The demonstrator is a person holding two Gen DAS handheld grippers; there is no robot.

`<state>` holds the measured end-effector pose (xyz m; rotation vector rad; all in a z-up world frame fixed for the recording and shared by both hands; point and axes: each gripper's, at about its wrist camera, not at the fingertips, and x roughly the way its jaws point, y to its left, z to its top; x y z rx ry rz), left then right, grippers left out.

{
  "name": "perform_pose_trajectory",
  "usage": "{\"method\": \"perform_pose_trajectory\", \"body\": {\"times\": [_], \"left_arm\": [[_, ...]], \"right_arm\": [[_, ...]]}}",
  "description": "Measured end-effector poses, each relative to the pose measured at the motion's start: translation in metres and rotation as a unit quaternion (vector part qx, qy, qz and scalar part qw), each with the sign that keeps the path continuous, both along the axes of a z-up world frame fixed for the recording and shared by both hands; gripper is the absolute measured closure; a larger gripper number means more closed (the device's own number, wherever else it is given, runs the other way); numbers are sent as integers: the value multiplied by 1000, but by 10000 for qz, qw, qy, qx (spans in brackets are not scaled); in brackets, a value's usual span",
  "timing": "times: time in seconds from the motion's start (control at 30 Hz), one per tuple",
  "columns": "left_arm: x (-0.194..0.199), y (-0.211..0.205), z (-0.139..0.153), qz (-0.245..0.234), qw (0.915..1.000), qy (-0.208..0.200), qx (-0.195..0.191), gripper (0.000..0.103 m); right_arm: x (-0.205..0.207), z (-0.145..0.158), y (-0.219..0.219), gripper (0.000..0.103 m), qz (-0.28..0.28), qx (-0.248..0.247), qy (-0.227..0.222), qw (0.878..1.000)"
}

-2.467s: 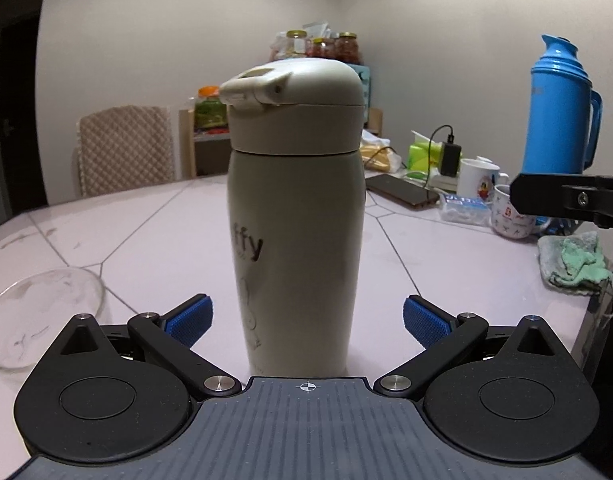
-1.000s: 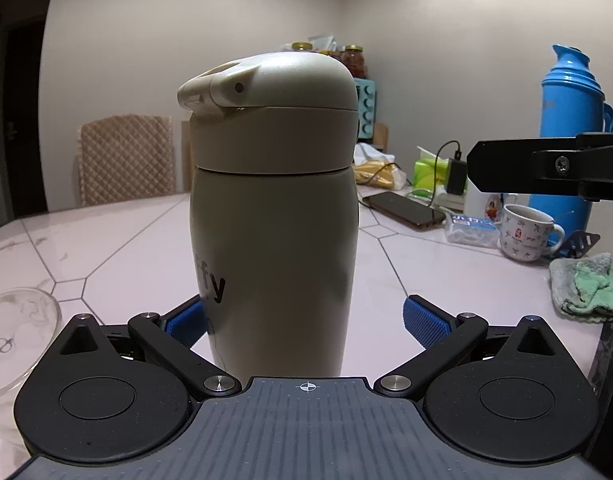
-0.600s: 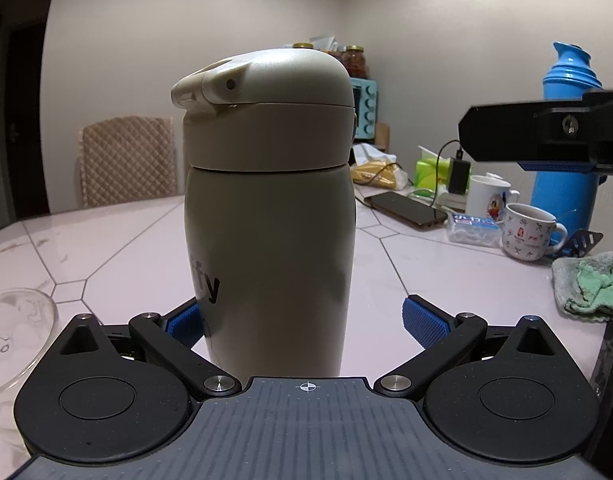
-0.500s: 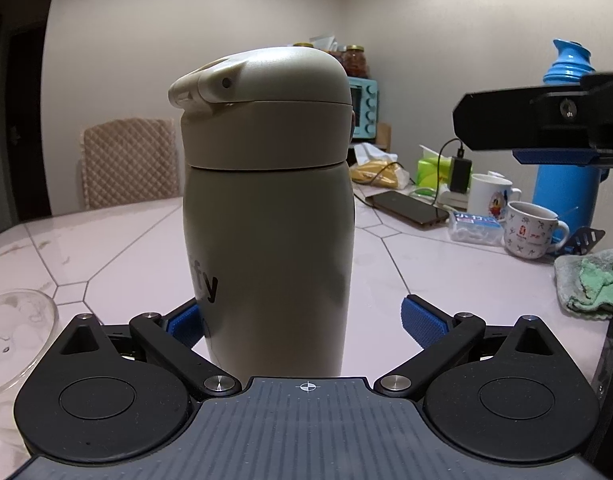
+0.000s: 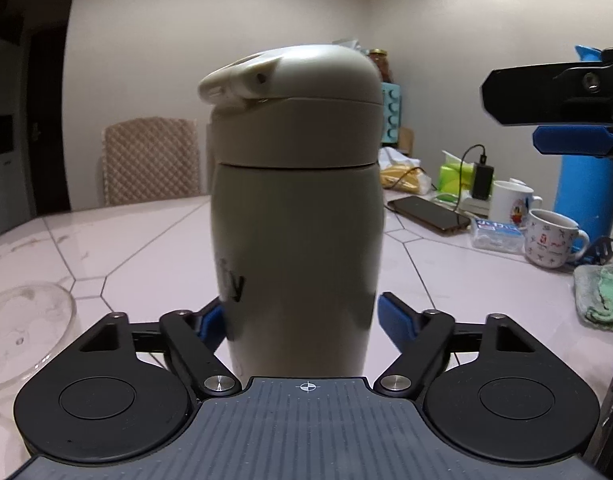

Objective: Unscrew bottle cap and pour
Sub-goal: 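Move the left gripper to the cream bottle body and close around it, then hold the bottle with the left gripper while the right gripper grasps the cap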

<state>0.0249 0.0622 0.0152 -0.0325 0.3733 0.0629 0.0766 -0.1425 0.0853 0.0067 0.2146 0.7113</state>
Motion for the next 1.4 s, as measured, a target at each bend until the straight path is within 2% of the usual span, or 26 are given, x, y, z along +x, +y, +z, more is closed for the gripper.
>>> {"method": "perform_pose_trajectory", "body": {"times": [0.23,0.37,0.8,1.07,1.4], "left_arm": [[-4,1,-1,82,9999,2,73,24],[3,-4,-1,144,9999,8,71,30],[3,-5,-3,135,9998,-43,101,31],[11,-12,-4,-38,9999,-31,129,31],[24,-29,-3,-364,9991,2,234,31]], "right_arm": [[3,4,-1,0,82,-20,-68,9999],[4,5,-1,0,121,-23,-92,9999],[6,5,0,0,198,-17,-136,9997],[7,8,-2,0,279,9,-218,9994],[16,16,-5,0,682,-95,-379,9969]]}}
